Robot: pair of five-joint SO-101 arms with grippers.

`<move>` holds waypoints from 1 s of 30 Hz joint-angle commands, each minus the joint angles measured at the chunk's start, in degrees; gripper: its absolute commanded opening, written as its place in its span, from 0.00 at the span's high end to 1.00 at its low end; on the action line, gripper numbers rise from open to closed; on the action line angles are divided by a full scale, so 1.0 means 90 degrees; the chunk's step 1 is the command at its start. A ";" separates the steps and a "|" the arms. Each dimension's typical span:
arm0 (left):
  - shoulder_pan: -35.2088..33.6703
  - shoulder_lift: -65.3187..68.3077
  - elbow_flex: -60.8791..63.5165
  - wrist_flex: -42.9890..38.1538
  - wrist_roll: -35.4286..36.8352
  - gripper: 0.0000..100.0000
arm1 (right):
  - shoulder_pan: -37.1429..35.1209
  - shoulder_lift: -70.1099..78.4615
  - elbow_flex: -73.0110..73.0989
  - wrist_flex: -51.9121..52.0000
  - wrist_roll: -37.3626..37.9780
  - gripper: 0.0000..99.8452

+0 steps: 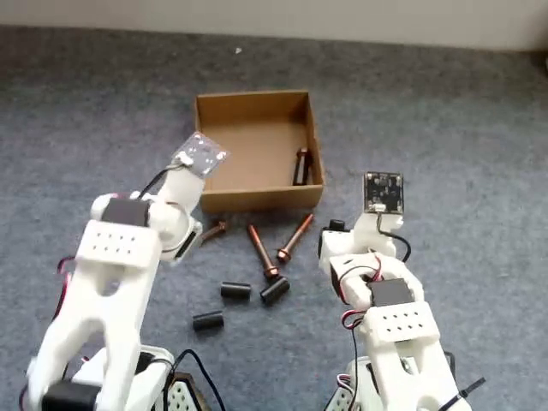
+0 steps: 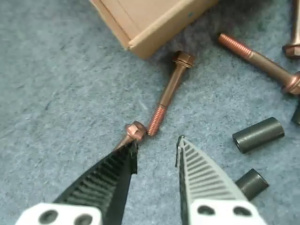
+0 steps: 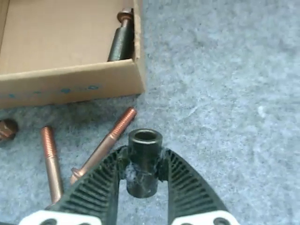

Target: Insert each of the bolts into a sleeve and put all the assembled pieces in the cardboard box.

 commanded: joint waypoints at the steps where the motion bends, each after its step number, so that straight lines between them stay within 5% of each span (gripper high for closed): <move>1: 0.0493 0.1578 -0.0874 -0.0469 -0.0088 0.83 | 0.0161 -0.0210 -0.0093 -0.0181 -0.0078 0.99; 18: 0.0796 0.5729 -0.3560 -0.0957 -0.0088 0.84 | 0.0171 -0.0171 -0.0093 -0.0181 -0.0078 0.99; 23: 0.0923 0.5836 -0.3726 -0.0586 -0.0088 0.99 | 0.0171 -0.0171 -0.0093 -0.0181 -0.0078 0.99; 30: 0.1001 0.5592 -0.3658 -0.0176 -0.0059 1.00 | 0.0171 -0.0161 -0.0093 -0.0181 -0.0078 0.99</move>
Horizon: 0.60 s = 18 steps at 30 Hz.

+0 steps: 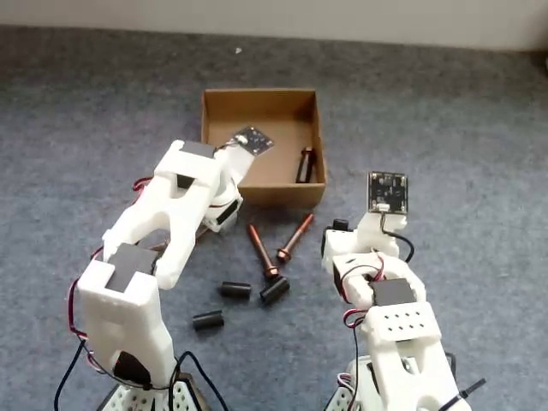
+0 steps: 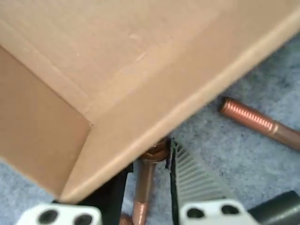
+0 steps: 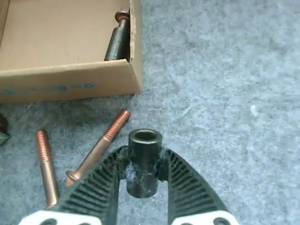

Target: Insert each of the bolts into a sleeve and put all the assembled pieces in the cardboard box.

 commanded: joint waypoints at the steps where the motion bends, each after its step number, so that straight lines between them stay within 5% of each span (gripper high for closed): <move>1: 0.0112 -0.0405 -0.0015 0.0205 -0.0049 1.00 | 0.0073 -0.0161 -0.0083 -0.0181 -0.0078 0.99; 14: 0.0112 -0.4508 0.1724 0.0469 0.0010 0.99 | 0.0044 -0.0220 -0.0093 -0.0151 -0.0078 0.99; 18: 0.0103 -0.5563 0.2173 0.0420 0.0635 0.99 | 0.0044 -0.0220 -0.0122 -0.0151 -0.0078 0.99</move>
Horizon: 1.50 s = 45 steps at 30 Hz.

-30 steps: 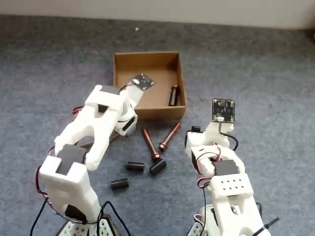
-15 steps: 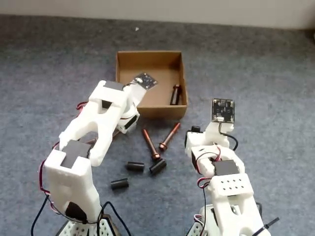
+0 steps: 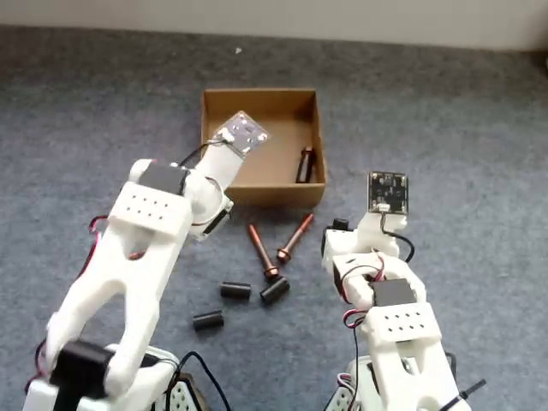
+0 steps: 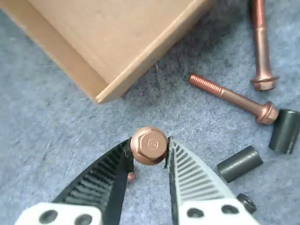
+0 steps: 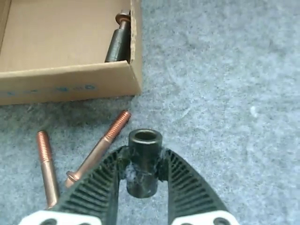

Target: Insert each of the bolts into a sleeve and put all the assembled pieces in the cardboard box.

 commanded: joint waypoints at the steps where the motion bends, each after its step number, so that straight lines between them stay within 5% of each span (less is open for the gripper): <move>1: 0.0073 -0.1392 0.0317 -0.0020 0.0596 0.99 | 0.0015 -0.0200 -0.0132 -0.0151 -0.0078 0.99; 9: 0.0083 -0.2545 0.0474 -0.0020 0.1280 0.99 | -0.0679 -0.0474 -0.0278 0.0894 -0.0039 0.99; 17: 0.0093 -0.3365 0.0425 -0.0020 0.2081 0.99 | -0.1460 -0.3433 0.0210 0.1148 -0.0029 0.99; 31: 0.0083 -0.3600 0.0464 -0.0059 0.2081 0.99 | -0.1245 -0.5475 0.1372 0.1158 0.0567 0.99; 40: 0.0190 -0.0757 -0.0777 -0.0615 0.2071 0.99 | 0.0073 -0.5475 0.1324 0.1138 0.0547 0.99; 45: 0.0591 0.1353 -0.2408 -0.0596 0.2100 0.85 | 0.0425 -0.5485 0.1324 0.1128 0.0547 0.99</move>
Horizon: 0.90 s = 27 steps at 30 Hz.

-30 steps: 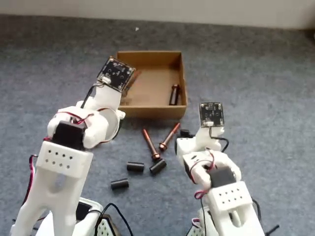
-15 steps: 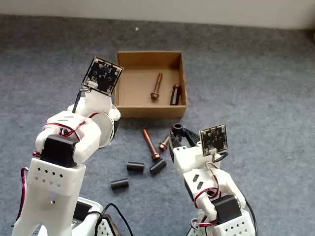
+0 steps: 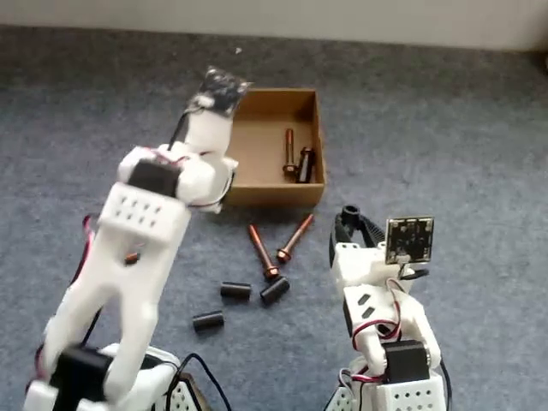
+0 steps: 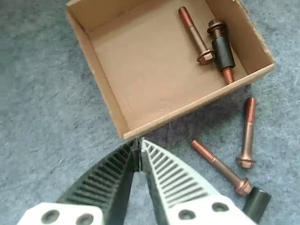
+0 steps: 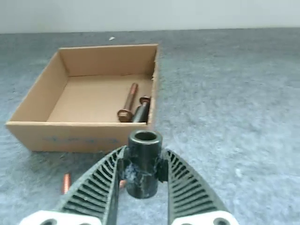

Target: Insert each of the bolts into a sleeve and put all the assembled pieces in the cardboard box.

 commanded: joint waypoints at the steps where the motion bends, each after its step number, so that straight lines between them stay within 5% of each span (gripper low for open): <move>1: 0.0464 0.1812 -0.1685 -0.0127 0.0117 0.82 | 0.0269 -0.0132 -0.0142 0.0005 0.0029 0.99; 11: 0.0962 0.5045 -0.4684 -0.0127 0.0928 0.81 | 0.0298 -0.0142 -0.0142 0.0005 0.0029 0.99; 27: 0.0933 0.8454 -0.8552 0.0694 0.1084 0.81 | 0.0269 -0.0161 -0.0142 0.0005 0.0029 0.99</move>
